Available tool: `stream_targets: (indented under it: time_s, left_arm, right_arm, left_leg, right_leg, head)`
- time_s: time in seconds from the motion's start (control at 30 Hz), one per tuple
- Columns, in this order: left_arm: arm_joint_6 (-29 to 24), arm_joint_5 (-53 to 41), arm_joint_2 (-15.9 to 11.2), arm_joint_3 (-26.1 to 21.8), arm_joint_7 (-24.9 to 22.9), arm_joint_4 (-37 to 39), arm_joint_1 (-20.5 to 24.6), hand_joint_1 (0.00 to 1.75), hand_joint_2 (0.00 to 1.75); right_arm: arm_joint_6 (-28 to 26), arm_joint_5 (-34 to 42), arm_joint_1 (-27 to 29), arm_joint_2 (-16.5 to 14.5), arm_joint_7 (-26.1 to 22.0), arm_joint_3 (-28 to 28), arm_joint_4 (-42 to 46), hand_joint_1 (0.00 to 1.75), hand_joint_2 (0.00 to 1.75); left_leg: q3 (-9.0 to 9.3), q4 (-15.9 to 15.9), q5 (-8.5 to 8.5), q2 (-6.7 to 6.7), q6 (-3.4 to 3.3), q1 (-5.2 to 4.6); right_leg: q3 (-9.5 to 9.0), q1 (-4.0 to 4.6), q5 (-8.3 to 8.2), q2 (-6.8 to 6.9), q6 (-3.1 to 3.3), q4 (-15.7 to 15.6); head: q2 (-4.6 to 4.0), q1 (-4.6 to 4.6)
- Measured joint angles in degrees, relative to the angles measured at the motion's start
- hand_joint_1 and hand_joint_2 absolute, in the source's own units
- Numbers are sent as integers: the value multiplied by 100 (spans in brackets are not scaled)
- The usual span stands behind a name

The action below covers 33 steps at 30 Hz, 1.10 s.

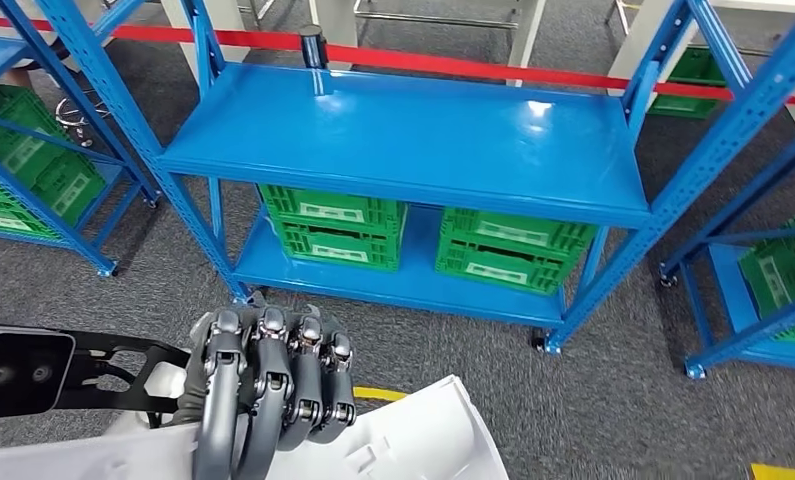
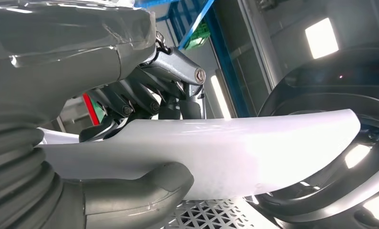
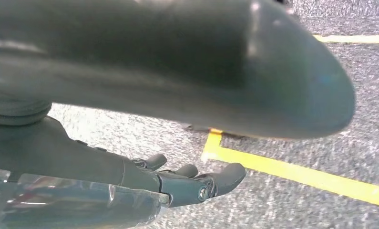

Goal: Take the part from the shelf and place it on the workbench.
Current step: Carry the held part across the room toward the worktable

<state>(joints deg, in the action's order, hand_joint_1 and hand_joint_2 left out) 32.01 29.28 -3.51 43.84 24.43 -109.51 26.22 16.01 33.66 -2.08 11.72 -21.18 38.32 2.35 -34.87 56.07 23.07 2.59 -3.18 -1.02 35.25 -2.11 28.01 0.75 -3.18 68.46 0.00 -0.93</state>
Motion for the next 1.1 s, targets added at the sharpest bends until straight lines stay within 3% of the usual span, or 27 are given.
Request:
stream_targets:
  time_s: [0.03,0.1,0.13,0.2,0.23,0.27,0.33,0.37,0.4,0.43,0.5,0.57,0.63,0.7,0.73,0.77,0.8,0.87,0.9,0.93,0.97,1.0,1.03,1.1]
  left_arm:
    - [-5,-16,-2,8,1,-7,3,175,175]
    - [-20,-61,-1,24,2,-26,8,175,175]
    - [-27,-80,-2,31,5,-35,9,175,175]
    - [-37,-105,-7,40,10,-39,10,175,175]
    - [-46,-115,-10,42,11,-46,10,175,175]
    - [-56,-126,-13,42,11,-56,9,175,175]
    - [-77,-146,-17,44,10,-75,3,175,175]
    - [-83,-150,-17,46,7,-80,-3,175,175]
    - [-86,-153,-18,51,3,-80,-10,175,175]
    - [-89,-154,-18,57,-1,-80,-15,175,175]
    - [-93,-154,-17,68,-5,-81,-16,175,175]
    - [-100,-154,-14,73,-6,-90,-8,175,175]
    - [-106,-153,-11,78,-7,-98,1,175,175]
    - [-114,-153,-7,84,-12,-100,6,175,175]
    - [-121,-156,-1,89,-19,-100,11,175,175]
    - [-133,-161,10,93,-27,-100,10,175,175]
    - [-157,-168,20,98,-42,-100,4,175,175]
    - [-219,-193,32,102,-77,-100,-27,175,175]
    - [-248,-205,32,102,-95,-100,-46,175,175]
    - [-263,-216,31,101,-108,-100,-60,175,175]
    - [-272,-220,30,99,-118,-103,-72,175,175]
    - [-274,-221,31,97,-126,-109,-79,175,175]
    - [-275,-218,33,93,-134,-119,-84,175,175]
    - [-275,-211,42,83,-154,-149,-92,175,175]
  right_arm:
    - [3,15,-7,8,-15,0,19,0,0]
    - [5,49,-22,10,-9,0,57,0,0]
    - [8,60,-17,8,15,0,74,0,0]
    - [17,70,17,-9,77,2,98,0,0]
    - [25,69,33,-15,105,3,111,0,0]
    - [34,68,40,-21,123,5,127,0,0]
    - [49,60,32,-27,150,9,168,0,0]
    - [52,54,30,-31,165,10,188,0,0]
    - [53,48,32,-35,181,11,202,0,0]
    - [51,43,34,-38,196,13,213,0,0]
    - [37,42,34,-40,205,15,229,0,0]
    - [5,49,27,-44,202,17,253,0,0]
    - [-17,71,25,-38,184,17,274,0,0]
    - [-13,76,42,-24,124,21,288,0,0]
    - [-11,61,51,-19,76,27,298,0,0]
    - [-27,40,61,-11,9,39,309,0,0]
    - [-89,2,63,0,-86,55,320,0,0]
    - [-356,-103,66,23,-321,110,333,0,0]
    - [-531,-159,66,30,-427,143,334,0,0]
    - [-671,-198,65,34,-494,177,333,0,0]
    - [-761,-219,65,39,-527,207,333,0,0]
    - [-788,-217,63,49,-524,232,329,0,0]
    - [-760,-199,56,58,-502,249,323,0,0]
    - [-655,-144,44,86,-443,267,295,0,0]
  left_leg:
    - [-98,84,-23,31,27,0]
    - [-222,206,-73,95,84,-13]
    - [-250,229,-107,123,111,-14]
    - [-287,260,-109,111,173,12]
    - [-320,351,37,40,217,35]
    - [-375,544,285,-50,262,58]
    - [-510,1205,897,-189,335,94]
    - [-556,1557,1076,-205,350,104]
    - [-545,1791,1117,-209,352,110]
    - [-448,1844,1037,-213,340,112]
    - [33,1361,746,-238,267,101]
    - [658,488,750,-273,165,68]
    - [911,18,852,-288,99,18]
    - [849,-83,710,-271,38,-3]
    - [811,-145,607,-260,-5,4]
    - [754,-200,490,-249,-40,17]
    - [679,-233,380,-242,-60,29]
    - [482,-229,208,-237,-75,19]
    - [370,-212,131,-231,-70,16]
    - [252,-184,61,-225,-58,18]
    - [131,-144,-2,-221,-42,23]
    - [8,-86,-56,-218,-19,31]
    - [-108,-11,-98,-217,9,28]
    - [-273,124,-171,-209,69,17]
  right_leg:
    - [-295,13,32,53,-12,-414]
    - [-641,59,222,122,65,-978]
    - [-677,91,265,107,125,-1072]
    - [-580,68,198,78,238,-1070]
    - [-527,52,141,71,292,-1072]
    - [-464,37,74,68,336,-1075]
    - [-326,43,-69,49,378,-1069]
    - [-245,49,-140,35,379,-1065]
    - [-163,58,-207,23,375,-1061]
    - [-81,67,-273,11,368,-1059]
    - [62,88,-399,-12,351,-1059]
    - [146,101,-518,-38,312,-1066]
    - [172,77,-640,-47,240,-1105]
    - [191,58,-738,-55,176,-1173]
    - [233,62,-662,-60,182,-1133]
    - [297,68,-479,-64,212,-998]
    - [381,66,-195,-64,257,-728]
    - [541,67,303,-66,276,18]
    - [567,64,376,-66,229,340]
    - [521,57,318,-66,154,518]
    - [383,45,180,-65,72,507]
    - [136,28,47,-64,8,279]
    - [-191,15,25,-62,-20,-122]
    - [-731,27,221,-70,43,-941]
  head:
    - [0,4]
    - [0,10]
    - [0,11]
    - [0,13]
    - [0,12]
    - [0,10]
    - [0,2]
    - [0,0]
    - [0,-1]
    - [0,-1]
    - [0,-1]
    - [0,4]
    - [0,-4]
    - [0,-20]
    - [0,-21]
    - [0,-11]
    - [0,-3]
    - [0,10]
    - [0,13]
    - [0,15]
    - [0,18]
    - [0,18]
    - [0,22]
    - [0,21]
